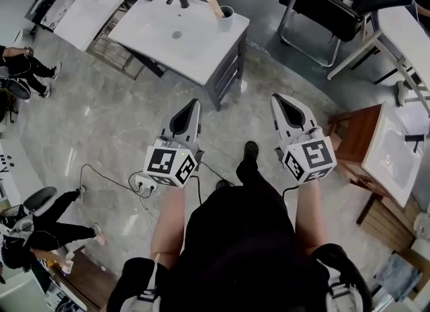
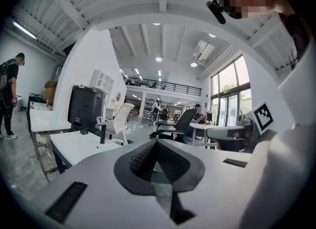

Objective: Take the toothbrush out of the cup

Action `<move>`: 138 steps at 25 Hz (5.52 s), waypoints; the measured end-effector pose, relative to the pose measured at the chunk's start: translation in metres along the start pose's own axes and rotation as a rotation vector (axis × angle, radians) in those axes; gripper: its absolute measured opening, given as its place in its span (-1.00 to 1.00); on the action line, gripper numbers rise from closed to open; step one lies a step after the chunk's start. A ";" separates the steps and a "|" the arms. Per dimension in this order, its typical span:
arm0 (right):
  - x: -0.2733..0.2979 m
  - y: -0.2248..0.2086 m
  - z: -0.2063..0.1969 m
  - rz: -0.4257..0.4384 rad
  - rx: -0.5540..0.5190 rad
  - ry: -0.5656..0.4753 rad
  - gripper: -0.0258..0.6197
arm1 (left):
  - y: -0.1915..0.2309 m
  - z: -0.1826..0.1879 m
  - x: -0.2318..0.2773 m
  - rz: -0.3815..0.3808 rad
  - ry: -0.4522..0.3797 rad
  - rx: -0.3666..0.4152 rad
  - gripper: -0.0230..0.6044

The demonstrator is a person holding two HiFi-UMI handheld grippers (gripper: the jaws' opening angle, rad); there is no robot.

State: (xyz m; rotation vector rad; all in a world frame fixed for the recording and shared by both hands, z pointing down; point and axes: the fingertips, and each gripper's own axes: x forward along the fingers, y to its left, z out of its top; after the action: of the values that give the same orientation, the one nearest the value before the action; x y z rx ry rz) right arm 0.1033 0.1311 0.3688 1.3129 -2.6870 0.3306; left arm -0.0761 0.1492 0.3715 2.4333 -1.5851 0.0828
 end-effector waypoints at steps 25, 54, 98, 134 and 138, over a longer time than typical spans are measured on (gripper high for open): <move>0.074 -0.124 -0.001 0.030 0.069 0.035 -0.83 | 0.016 0.001 0.139 0.068 0.060 -0.005 -0.88; 0.294 -0.166 0.078 -0.070 -0.025 0.063 -0.83 | 0.200 -0.004 0.365 -0.096 0.179 -0.030 -0.87; 0.313 -0.177 0.057 -0.125 0.011 0.146 -0.83 | 0.201 -0.038 0.413 -0.207 0.272 -0.076 -0.86; 0.358 -0.149 0.095 0.000 -0.006 -0.031 -0.83 | 0.194 0.097 0.357 -0.204 -0.013 -0.030 -0.87; 0.364 -0.145 0.097 0.000 0.015 -0.037 -0.83 | 0.197 0.104 0.350 -0.195 -0.029 -0.028 -0.87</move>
State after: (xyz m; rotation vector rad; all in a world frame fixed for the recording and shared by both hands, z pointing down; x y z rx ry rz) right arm -0.0070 -0.2573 0.3728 1.3362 -2.7195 0.3309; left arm -0.1195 -0.2636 0.3641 2.5628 -1.3417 -0.0086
